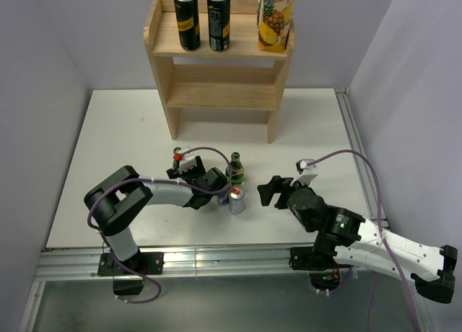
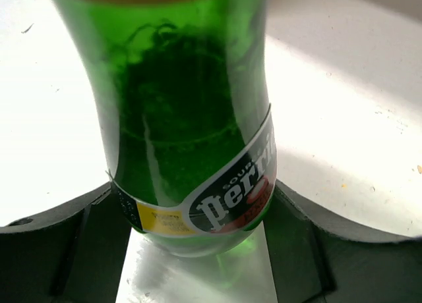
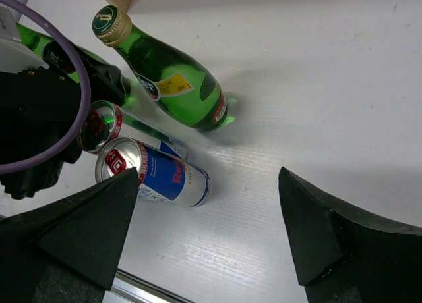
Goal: Place and organize the beverage onto the shelf
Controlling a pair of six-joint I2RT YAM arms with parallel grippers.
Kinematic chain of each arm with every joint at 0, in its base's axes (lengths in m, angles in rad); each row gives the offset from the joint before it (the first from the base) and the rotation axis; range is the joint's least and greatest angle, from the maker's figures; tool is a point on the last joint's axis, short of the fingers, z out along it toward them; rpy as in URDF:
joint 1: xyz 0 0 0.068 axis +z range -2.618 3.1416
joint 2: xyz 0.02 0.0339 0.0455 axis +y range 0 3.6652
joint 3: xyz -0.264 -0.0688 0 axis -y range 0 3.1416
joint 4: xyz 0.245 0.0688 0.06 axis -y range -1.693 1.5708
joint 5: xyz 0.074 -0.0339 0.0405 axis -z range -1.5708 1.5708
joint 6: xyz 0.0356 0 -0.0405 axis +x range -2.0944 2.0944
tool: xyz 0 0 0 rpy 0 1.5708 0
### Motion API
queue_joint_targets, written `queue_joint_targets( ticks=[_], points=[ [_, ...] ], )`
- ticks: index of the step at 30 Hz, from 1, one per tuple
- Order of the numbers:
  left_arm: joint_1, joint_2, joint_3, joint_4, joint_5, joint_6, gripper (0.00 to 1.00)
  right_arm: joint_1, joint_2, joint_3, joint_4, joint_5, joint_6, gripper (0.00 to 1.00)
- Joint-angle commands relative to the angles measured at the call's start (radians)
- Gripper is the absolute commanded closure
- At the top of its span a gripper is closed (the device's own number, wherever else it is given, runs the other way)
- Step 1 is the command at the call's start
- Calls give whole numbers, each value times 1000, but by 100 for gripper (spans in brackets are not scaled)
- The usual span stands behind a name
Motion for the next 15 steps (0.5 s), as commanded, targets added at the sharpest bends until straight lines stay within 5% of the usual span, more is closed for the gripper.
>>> queue_joint_targets(
  ticks=[1,7,15],
  points=[
    [6,60,13,-86,15,-36,58,4,5,-10,10,7,11,7],
    [9,28,7,-89,23,-36,100,6,12,-9,20,7,11,7],
    [6,-193,-15,-133,52,45,100,4,26,-9,40,-1,9,7]
  ],
)
